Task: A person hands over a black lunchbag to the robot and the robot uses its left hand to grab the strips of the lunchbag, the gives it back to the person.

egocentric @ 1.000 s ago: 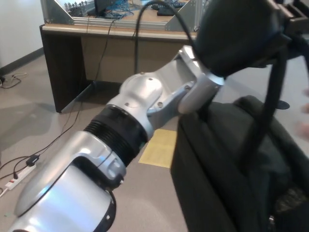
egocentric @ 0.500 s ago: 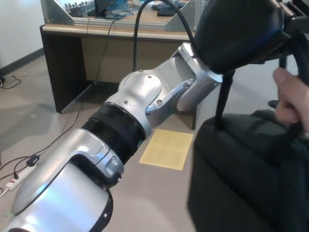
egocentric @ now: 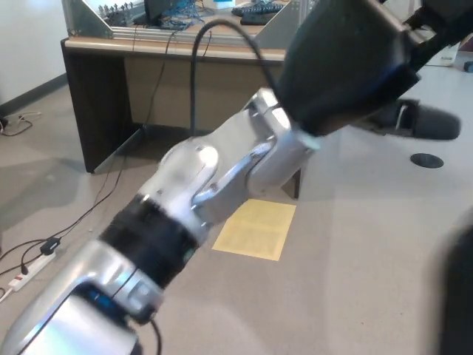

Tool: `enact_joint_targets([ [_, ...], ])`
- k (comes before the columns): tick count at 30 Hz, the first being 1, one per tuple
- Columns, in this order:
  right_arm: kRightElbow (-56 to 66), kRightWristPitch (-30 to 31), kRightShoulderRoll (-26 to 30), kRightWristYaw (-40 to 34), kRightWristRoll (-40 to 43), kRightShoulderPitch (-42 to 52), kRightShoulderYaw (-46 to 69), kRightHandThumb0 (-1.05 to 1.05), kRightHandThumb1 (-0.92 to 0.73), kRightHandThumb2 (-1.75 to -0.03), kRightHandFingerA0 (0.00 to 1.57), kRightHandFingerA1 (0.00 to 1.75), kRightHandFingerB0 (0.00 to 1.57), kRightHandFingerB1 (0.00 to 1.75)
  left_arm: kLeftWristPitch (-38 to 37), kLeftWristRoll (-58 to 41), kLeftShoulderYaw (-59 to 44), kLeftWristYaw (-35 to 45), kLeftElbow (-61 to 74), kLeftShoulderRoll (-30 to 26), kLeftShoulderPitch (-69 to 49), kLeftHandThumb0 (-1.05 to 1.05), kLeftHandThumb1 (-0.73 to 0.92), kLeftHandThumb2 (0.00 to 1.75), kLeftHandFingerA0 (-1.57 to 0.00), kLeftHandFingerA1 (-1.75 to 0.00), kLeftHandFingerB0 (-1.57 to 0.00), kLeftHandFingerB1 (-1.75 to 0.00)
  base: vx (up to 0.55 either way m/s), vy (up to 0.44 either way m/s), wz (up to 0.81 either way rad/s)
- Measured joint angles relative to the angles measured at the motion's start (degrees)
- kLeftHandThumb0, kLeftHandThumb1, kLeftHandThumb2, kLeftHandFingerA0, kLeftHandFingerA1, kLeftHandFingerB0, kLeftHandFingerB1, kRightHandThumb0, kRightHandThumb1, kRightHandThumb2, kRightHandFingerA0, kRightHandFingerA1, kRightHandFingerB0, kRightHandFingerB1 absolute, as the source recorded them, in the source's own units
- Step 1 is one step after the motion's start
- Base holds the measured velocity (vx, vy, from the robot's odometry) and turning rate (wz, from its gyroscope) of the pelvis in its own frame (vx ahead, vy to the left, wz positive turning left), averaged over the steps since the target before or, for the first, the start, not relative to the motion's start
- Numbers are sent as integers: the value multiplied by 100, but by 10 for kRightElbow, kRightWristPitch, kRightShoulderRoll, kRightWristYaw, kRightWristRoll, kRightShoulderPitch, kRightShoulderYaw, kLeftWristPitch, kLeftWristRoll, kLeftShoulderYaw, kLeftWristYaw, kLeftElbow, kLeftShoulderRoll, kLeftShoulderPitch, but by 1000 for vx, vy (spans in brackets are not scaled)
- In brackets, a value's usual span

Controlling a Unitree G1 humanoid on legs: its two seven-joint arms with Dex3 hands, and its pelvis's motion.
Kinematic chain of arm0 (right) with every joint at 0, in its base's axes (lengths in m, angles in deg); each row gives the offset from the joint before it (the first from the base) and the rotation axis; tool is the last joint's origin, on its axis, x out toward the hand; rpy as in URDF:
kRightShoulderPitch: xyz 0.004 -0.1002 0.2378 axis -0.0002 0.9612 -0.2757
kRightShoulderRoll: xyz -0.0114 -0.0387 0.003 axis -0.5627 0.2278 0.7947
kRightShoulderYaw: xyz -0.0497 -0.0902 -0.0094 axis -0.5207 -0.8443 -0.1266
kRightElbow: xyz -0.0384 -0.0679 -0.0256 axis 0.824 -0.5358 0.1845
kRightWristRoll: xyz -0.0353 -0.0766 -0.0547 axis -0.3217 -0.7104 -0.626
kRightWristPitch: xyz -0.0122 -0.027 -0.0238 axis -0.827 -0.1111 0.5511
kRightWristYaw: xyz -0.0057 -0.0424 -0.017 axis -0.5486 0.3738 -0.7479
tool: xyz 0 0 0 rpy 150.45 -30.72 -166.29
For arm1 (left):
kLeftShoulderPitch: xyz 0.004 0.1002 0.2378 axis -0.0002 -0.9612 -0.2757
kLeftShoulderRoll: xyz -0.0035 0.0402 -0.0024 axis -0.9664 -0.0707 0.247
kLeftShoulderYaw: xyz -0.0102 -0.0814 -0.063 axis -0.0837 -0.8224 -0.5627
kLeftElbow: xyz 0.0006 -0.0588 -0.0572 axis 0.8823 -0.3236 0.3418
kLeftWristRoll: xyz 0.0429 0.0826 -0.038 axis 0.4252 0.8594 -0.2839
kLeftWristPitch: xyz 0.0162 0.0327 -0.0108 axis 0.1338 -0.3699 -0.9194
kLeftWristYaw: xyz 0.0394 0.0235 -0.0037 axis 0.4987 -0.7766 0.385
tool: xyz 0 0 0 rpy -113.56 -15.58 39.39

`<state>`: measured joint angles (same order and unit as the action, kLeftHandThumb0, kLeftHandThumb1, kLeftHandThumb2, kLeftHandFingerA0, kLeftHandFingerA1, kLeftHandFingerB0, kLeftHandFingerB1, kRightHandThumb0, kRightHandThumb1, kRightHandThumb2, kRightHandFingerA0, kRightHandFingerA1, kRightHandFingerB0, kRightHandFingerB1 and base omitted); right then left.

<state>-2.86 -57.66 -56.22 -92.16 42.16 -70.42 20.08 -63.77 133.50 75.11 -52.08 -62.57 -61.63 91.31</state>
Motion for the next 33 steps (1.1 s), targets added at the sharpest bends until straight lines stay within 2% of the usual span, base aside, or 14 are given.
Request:
enact_joint_targets([
  [6, 0, 0, 0, 0, 0, 3, -2, -47, -71, -61, 72, 51, 66, 49, 8, -34, -40, 59, 148, -56, -115, -95, 65, 59, 0, 0, 0, 0, 0, 0, 0],
  [7, 0, 0, -1, 0, 0, 3, -2, -44, -57, -98, 66, 68, 56, 62, 9, -41, -48, 67, 170, -67, -135, -97, 66, 60, 0, 0, 0, 0, 0, 0, 0],
  [8, 0, 0, -1, 0, 0, 3, -2, -44, -57, -98, 66, 68, 56, 62, 10, -48, -58, 76, 193, -80, -158, -97, 66, 60, 0, 0, 0, 0, 0, 0, 0],
  [9, 0, 0, -1, 0, 0, 4, -2, -47, -72, -61, 72, 53, 65, 50, 12, -56, -68, 84, 216, -94, -183, -89, 49, 86, 0, 0, 0, 0, 0, 0, 0],
  [10, 0, 0, -1, 0, 0, 6, -2, -47, -72, -61, 72, 53, 65, 50, 13, -64, -82, 93, 240, -108, -215, -89, 49, 86, 0, 0, 0, 0, 0, 0, 0],
  [11, 0, 0, -1, 0, 0, 7, -2, -46, -60, -98, 65, 67, 54, 61, 12, -69, -90, 97, 252, -117, -236, -84, 47, 88, 0, 0, 0, 0, 0, 0, 0],
  [17, 0, -1, -3, -1, -1, 11, -2, -48, -60, -98, 64, 66, 55, 61, 1, -106, -143, 113, 273, -174, -395, -77, 51, 88, -3, -25, -7, -22, 0, 0, 0],
  [18, 0, -1, -3, -1, -1, 13, -2, -49, -73, -61, 68, 49, 64, 48, -3, -113, -153, 115, 271, -183, -430, -76, 53, 86, -5, -33, -10, -28, 0, 0, 0],
  [25, 1, -1, -3, -5, -1, 18, -2, -51, -73, -62, 68, 48, 65, 47, -27, -152, -202, 121, 204, -206, -610, -76, 59, 90, -5, -31, -9, -29, 0, 0, 0],
  [26, 2, -1, -3, -6, -1, 19, -2, -50, -61, -99, 64, 66, 54, 60, -31, -156, -207, 121, 189, -206, -627, -77, 60, 91, -5, -33, -10, -31, 0, 0, 0],
  [29, 2, -1, -3, -10, -1, 21, -1, -49, -61, -99, 63, 65, 52, 59, -43, -174, -223, 122, 107, -206, -697, -75, 60, 89, -5, -36, -10, -34, 0, 0, 0],
  [30, 2, -1, -3, -11, -1, 21, -1, -50, -61, -98, 58, 63, 49, 58, -46, -177, -228, 122, 82, -206, -714, -75, 60, 89, -5, -37, -10, -35, 0, 0, 0],
  [31, 2, -1, -3, -12, -1, 22, -1, -52, -71, -62, 62, 48, 57, 44, -48, -179, -231, 122, 59, -206, -728, -75, 61, 90, -6, -37, -10, -36, 0, 0, 0],
  [33, 3, -1, -3, -14, -2, 22, -1, -52, -70, -62, 58, 47, 52, 43, -53, -183, -236, 121, 6, -206, -751, -75, 61, 89, -5, -36, -10, -34, 0, 0, 0],
])
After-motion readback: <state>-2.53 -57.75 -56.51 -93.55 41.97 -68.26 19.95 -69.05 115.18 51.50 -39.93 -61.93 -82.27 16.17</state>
